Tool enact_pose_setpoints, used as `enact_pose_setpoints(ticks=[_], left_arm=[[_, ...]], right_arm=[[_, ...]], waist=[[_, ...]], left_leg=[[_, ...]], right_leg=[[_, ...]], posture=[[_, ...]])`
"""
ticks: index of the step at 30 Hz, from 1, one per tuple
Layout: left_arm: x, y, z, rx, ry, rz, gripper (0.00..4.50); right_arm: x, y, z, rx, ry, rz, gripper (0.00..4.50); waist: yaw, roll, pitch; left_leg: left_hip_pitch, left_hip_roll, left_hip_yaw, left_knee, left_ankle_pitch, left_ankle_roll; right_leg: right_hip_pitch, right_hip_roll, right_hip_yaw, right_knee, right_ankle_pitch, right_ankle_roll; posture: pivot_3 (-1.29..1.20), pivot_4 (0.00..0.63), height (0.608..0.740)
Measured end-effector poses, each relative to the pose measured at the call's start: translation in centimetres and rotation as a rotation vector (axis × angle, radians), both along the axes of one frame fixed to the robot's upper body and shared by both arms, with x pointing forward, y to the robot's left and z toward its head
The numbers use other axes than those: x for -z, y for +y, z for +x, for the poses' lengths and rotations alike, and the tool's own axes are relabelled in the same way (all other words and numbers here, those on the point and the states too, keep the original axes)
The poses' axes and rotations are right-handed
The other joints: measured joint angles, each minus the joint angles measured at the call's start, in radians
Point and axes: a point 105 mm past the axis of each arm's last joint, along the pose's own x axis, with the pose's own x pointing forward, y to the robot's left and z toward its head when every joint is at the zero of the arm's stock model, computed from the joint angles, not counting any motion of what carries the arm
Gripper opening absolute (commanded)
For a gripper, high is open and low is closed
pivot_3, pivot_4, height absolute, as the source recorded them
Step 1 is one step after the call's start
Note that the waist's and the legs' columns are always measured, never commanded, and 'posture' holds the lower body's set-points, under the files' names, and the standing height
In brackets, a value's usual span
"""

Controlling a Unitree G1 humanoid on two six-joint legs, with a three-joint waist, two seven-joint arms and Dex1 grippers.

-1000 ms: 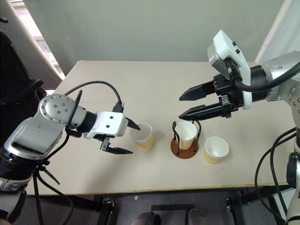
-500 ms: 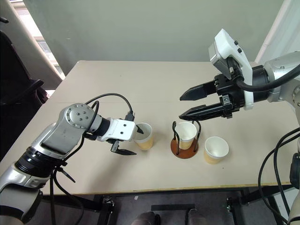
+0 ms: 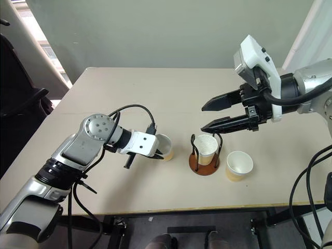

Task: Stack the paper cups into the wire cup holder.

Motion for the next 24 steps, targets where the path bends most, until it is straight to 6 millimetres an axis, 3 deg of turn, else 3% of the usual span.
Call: enact_pose_setpoints(ticks=[9,16,24], left_arm=[[-1.2,0.8,-0.7,0.021,0.063,-0.007,0.04],[-7.5,-0.4,0.0,0.023,-0.008,-0.158,0.04],[-13.9,-5.3,-0.8,0.18,-0.007,-0.317,0.04]], right_arm=[[0.6,-1.0,0.9,0.036,0.011,-0.006,2.68],[2.0,-3.3,1.4,0.106,0.049,-0.057,2.68],[3.5,-4.6,1.1,0.145,0.055,-0.089,2.68]], waist=[[0.002,0.0,0.0],[0.008,0.0,0.0],[0.011,0.0,0.0]], left_leg=[[-0.001,0.0,0.0,0.0,0.0,0.0],[-0.002,0.0,0.0,0.003,-0.002,0.003],[-0.004,0.0,0.001,0.006,-0.003,0.005]], right_leg=[[0.0,0.0,0.0,0.0,0.0,0.0],[0.002,-0.001,0.0,-0.002,0.0,0.0],[0.003,-0.001,0.0,-0.007,0.003,0.006]], posture=[[0.0,0.15,0.74],[0.0,0.15,0.74],[0.0,0.15,0.74]])
